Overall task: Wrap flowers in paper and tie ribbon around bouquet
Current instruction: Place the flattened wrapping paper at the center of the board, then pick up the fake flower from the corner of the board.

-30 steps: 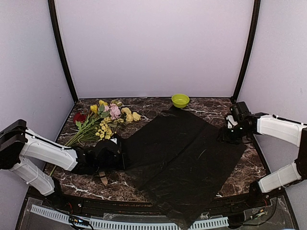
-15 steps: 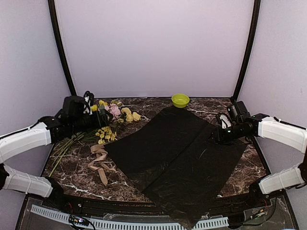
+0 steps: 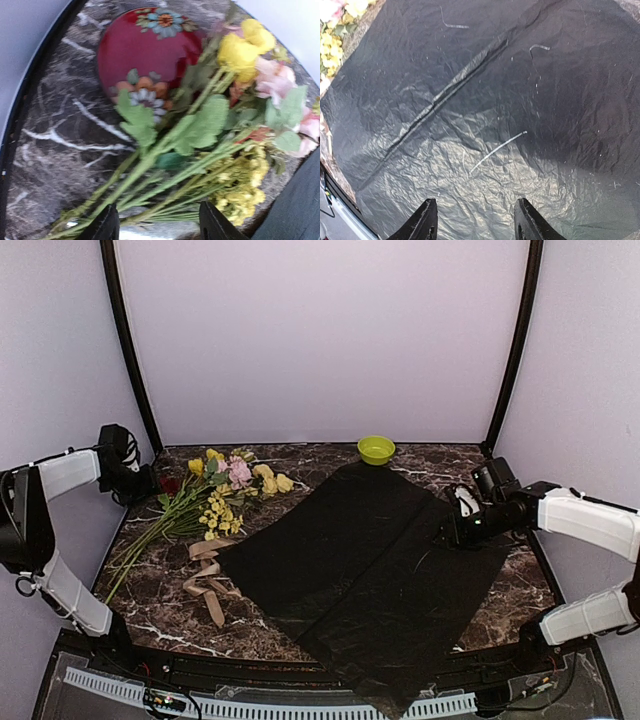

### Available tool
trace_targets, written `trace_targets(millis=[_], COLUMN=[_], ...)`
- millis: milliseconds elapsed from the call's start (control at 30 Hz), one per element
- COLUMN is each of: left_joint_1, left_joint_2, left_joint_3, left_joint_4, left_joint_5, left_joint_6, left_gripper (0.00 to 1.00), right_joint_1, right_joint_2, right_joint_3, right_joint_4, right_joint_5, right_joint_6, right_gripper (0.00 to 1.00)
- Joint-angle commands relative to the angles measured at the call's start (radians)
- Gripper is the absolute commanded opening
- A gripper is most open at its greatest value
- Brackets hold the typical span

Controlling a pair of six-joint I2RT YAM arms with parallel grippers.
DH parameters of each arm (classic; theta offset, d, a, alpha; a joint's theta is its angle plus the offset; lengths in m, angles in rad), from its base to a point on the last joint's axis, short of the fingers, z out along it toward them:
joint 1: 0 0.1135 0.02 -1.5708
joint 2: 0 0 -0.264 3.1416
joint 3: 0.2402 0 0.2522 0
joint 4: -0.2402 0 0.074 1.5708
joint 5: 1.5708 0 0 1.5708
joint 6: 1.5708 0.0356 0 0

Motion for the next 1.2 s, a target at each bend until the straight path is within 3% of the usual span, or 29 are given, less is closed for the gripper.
trace_targets(millis=[0, 233, 400, 667, 1000, 1167], left_joint_1=[0.078, 0.078, 0.078, 0.061, 0.005, -0.011], left_joint_2=[0.026, 0.099, 0.119, 0.044, -0.027, -0.088], left_joint_3=[0.034, -0.028, -0.098, -0.175, -0.177, -0.188], left_joint_4=[-0.102, -0.125, -0.088, -0.072, -0.094, -0.079], left_joint_5=[-0.025, -0.02, -0.016, -0.06, -0.076, -0.07], left_joint_6=[0.093, 0.161, 0.16, 0.189, 0.261, 0.281], left_gripper=[0.57, 0.74, 0.73, 0.57, 0.03, 0.0], right_joint_1=[0.006, 0.006, 0.006, 0.006, 0.006, 0.006], right_joint_2=[-0.018, 0.027, 0.042, 0.055, 0.054, 0.053], right_joint_3=[-0.026, -0.057, -0.062, -0.058, -0.059, -0.058], right_joint_4=[-0.006, 0.032, 0.03, 0.034, 0.033, 0.032], right_joint_5=[-0.028, -0.062, -0.065, -0.068, -0.064, -0.066], right_joint_6=[-0.056, -0.077, -0.091, -0.093, -0.087, -0.086], right_gripper=[0.53, 0.53, 0.53, 0.53, 0.53, 0.54])
